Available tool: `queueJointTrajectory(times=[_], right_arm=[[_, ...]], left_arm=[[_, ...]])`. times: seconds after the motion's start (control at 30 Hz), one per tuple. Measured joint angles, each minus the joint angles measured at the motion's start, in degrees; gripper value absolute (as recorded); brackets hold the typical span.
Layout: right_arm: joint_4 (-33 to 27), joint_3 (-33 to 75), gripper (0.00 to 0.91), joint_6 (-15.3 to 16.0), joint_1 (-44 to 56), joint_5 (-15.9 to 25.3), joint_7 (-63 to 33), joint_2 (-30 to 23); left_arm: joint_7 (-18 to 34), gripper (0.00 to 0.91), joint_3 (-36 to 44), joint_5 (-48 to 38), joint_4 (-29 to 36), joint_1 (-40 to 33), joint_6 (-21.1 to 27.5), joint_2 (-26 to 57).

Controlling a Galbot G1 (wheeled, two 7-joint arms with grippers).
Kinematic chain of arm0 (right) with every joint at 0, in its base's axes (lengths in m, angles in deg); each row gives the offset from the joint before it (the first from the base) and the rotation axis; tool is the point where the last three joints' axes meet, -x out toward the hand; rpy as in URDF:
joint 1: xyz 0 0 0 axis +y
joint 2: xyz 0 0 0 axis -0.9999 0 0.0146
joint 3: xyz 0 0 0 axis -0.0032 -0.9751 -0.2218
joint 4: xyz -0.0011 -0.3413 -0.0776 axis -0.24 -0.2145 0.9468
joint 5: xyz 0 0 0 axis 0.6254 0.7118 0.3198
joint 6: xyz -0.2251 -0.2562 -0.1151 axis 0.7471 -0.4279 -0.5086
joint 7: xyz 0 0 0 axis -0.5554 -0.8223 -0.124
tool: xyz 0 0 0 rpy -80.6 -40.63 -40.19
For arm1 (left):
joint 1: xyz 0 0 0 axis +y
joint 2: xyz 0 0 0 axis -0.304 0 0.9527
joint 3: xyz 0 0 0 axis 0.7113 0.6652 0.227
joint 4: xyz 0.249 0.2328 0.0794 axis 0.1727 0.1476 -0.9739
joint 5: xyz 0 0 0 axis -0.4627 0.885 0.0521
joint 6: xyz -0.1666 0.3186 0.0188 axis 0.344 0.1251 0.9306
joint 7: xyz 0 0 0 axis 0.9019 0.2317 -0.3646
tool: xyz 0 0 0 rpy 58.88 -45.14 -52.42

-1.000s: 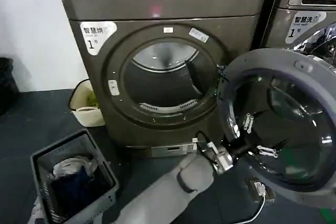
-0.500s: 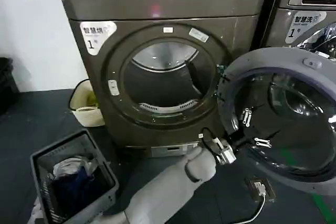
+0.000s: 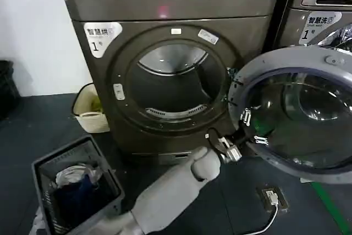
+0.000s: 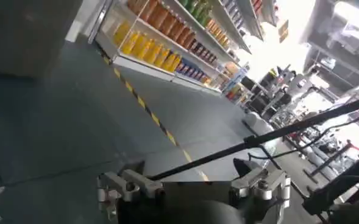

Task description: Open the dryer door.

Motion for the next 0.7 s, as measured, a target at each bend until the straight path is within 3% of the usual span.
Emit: queueJointTrajectory(times=[0.7], right_arm=[[1.8, -0.3, 0.907, -0.4, -0.1, -1.9, 1.0, -0.2]], left_arm=[[0.9, 0.907, -0.6, -0.9, -1.3, -0.8, 1.2, 0.0]])
